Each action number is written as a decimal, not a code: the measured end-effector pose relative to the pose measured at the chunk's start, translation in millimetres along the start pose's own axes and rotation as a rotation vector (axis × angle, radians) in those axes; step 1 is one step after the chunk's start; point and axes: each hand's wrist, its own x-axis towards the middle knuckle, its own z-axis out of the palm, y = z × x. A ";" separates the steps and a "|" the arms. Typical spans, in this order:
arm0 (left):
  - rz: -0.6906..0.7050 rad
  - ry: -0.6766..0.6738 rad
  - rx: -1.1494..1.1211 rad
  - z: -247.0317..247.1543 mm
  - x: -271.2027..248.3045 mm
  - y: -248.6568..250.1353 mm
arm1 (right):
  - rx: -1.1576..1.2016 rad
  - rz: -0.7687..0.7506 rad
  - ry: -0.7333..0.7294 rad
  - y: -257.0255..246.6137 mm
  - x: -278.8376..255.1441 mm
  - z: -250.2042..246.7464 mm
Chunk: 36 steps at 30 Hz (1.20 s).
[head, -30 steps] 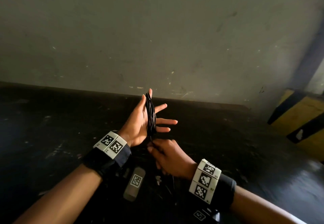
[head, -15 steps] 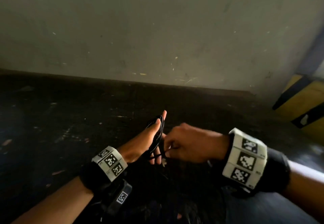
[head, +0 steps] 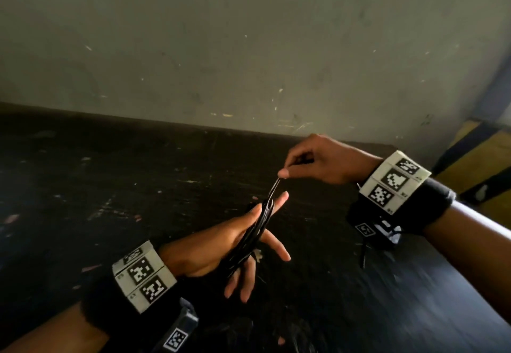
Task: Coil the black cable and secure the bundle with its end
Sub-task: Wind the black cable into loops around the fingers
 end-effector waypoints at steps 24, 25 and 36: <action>0.243 0.477 -0.068 -40.6 54.1 21.9 | 0.280 0.168 -0.117 -45.6 -22.8 127.3; 0.216 0.485 -0.032 -38.7 53.3 16.6 | 0.222 0.115 -0.109 -47.9 -26.2 124.0; 0.061 0.325 0.054 5.3 37.6 -11.6 | -0.133 0.136 -0.098 -48.2 -40.0 46.7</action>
